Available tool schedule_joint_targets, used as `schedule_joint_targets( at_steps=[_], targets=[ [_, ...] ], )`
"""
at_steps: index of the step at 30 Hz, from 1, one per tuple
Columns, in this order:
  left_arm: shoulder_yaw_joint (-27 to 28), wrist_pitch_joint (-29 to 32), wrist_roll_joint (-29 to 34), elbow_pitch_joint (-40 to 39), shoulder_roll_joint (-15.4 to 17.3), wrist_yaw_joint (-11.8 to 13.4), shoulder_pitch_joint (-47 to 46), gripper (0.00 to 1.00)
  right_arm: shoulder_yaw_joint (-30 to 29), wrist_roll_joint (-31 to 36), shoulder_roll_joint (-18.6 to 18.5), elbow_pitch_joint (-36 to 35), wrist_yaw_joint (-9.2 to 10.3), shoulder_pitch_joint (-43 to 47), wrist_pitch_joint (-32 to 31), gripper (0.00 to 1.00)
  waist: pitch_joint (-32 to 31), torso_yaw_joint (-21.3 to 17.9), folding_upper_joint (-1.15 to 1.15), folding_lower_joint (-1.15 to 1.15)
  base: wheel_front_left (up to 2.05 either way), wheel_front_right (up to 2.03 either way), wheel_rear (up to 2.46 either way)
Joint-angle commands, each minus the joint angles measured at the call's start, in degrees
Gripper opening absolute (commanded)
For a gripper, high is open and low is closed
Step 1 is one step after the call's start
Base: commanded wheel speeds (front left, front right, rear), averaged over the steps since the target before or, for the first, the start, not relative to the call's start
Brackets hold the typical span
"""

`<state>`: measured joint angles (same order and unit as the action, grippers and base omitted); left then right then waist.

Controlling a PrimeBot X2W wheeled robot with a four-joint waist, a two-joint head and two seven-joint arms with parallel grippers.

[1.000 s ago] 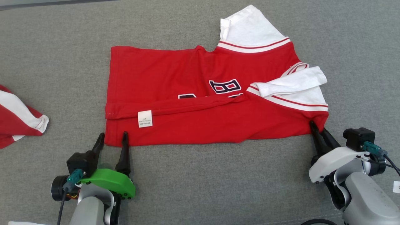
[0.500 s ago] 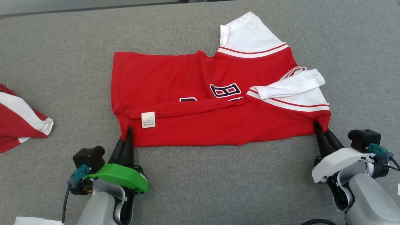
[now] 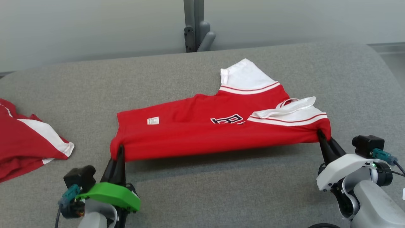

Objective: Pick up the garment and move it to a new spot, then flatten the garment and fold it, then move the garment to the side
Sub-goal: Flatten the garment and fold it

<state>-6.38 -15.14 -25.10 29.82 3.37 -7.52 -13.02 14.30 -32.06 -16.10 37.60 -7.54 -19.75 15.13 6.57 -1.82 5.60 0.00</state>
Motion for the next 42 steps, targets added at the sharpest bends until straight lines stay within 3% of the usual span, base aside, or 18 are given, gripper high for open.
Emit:
schedule_joint_targets(
  at_steps=[1, 17, 24, 25, 26, 27, 36, 42],
  targets=[
    [0.2, 0.0, 0.3, 1.2, 0.3, 0.1, 2.3, 0.0, 1.3, -1.3, -0.5, 1.2, 0.12, 1.2, 0.0, 0.0, -5.1, -0.7, -0.02, 0.0, 0.0, 0.0, 0.0],
    [2.6, 0.0, 1.9, 5.5, -0.1, 0.1, 14.9, 0.0, 7.4, -8.6, -4.4, 3.9, 0.13, 12.5, 0.0, 0.0, -6.3, -0.2, -0.02, 0.0, 0.0, 0.0, 0.0],
    [2.1, 0.0, 2.0, 5.1, -0.2, 0.1, 17.2, 0.0, 5.9, -9.1, -2.7, 4.0, 0.13, 14.4, 0.0, 0.0, -5.0, 0.6, -0.02, 0.0, 0.0, 0.0, 0.0],
    [2.2, 0.0, 2.5, 5.0, -0.2, 0.1, 17.2, 0.21, 5.7, -8.9, -2.4, 3.9, 0.13, 14.5, 0.0, 0.0, -4.9, 0.7, -0.02, 0.0, 0.0, 0.0, 0.0],
    [2.2, 0.0, 2.9, 4.9, -0.2, 0.1, 17.0, 0.64, 5.3, -8.5, -2.4, 3.9, 0.13, 14.6, 0.0, 0.56, -4.7, 0.8, -0.02, 0.0, 0.0, 0.0, 0.0],
    [2.3, 0.0, 2.9, 4.8, -0.2, 0.1, 16.9, 1.0, 4.7, -8.3, -2.3, 3.8, 0.13, 14.6, 0.0, 1.0, -4.6, 0.9, -0.02, 0.0, 0.0, 0.0, 0.0],
    [4.7, 0.0, 7.0, 0.8, -0.4, 0.6, 12.6, 1.0, -5.3, 2.5, -1.0, -2.4, 0.1, 11.6, 0.0, 1.0, -2.2, 1.1, -0.02, 0.0, 0.0, 0.0, 0.0],
    [6.3, 0.0, 10.5, 1.5, -0.3, 0.4, 4.7, 1.0, -6.3, 7.8, 1.3, -5.6, 0.11, 6.4, 0.0, 1.0, 2.1, 0.8, -0.02, 0.0, 0.0, 0.0, 0.0]
  ],
)
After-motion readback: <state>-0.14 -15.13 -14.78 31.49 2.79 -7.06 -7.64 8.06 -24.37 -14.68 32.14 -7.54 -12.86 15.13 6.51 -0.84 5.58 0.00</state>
